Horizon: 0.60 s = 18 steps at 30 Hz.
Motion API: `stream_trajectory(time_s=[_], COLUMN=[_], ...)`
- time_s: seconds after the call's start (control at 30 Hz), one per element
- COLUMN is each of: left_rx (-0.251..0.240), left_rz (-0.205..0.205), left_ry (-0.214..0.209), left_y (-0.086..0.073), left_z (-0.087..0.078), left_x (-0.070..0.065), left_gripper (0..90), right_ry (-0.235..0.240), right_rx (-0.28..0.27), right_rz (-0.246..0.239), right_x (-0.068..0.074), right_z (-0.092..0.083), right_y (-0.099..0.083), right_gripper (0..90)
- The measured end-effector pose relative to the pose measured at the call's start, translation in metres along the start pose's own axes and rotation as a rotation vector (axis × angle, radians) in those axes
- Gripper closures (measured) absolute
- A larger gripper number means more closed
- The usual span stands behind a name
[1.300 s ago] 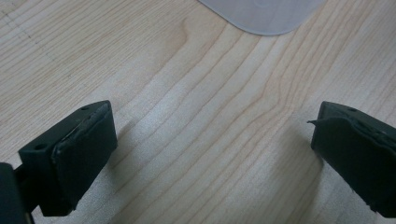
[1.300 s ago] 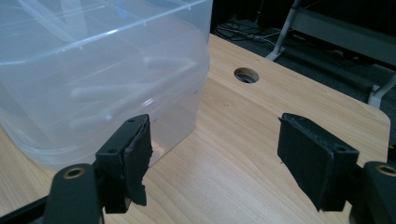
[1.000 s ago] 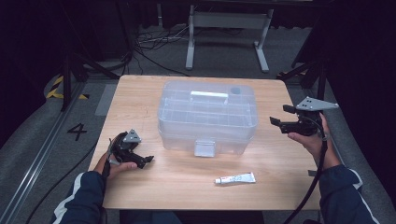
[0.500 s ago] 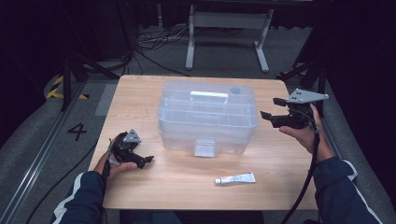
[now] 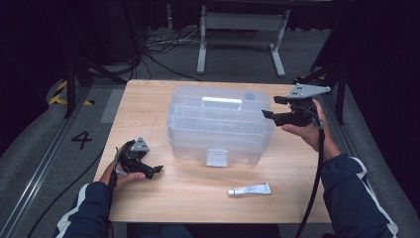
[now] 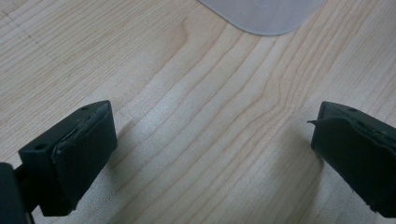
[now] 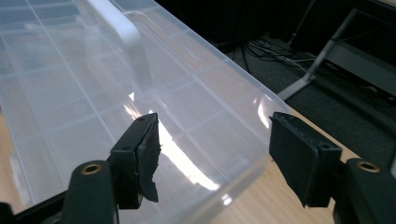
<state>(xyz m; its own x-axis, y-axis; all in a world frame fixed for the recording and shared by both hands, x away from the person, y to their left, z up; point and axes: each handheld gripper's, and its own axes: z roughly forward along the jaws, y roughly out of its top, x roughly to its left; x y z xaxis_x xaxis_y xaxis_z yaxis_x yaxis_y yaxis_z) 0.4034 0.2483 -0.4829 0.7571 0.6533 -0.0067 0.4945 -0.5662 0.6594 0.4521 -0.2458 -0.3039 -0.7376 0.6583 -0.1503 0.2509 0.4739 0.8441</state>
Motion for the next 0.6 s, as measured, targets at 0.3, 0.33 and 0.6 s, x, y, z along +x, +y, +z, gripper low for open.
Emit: stream_trajectory(time_s=[0.3,0.33,0.6], left_rx=[0.001,0.001,0.001], left_rz=[-0.006,-0.006,-0.006], left_ry=[0.003,0.003,0.003], left_y=[0.000,0.000,0.000], left_z=[0.000,0.000,0.000], left_x=[-0.001,-0.001,-0.001], left_gripper=[0.5,0.5,0.5], right_ry=[0.049,0.055,0.090], right_rx=[0.039,0.040,0.055], right_rz=[-0.034,-0.038,-0.071], right_x=[0.006,0.006,0.013], right_z=[0.023,0.024,0.036], right_y=[0.015,0.016,0.027], right_gripper=[40.8,41.7,49.6])
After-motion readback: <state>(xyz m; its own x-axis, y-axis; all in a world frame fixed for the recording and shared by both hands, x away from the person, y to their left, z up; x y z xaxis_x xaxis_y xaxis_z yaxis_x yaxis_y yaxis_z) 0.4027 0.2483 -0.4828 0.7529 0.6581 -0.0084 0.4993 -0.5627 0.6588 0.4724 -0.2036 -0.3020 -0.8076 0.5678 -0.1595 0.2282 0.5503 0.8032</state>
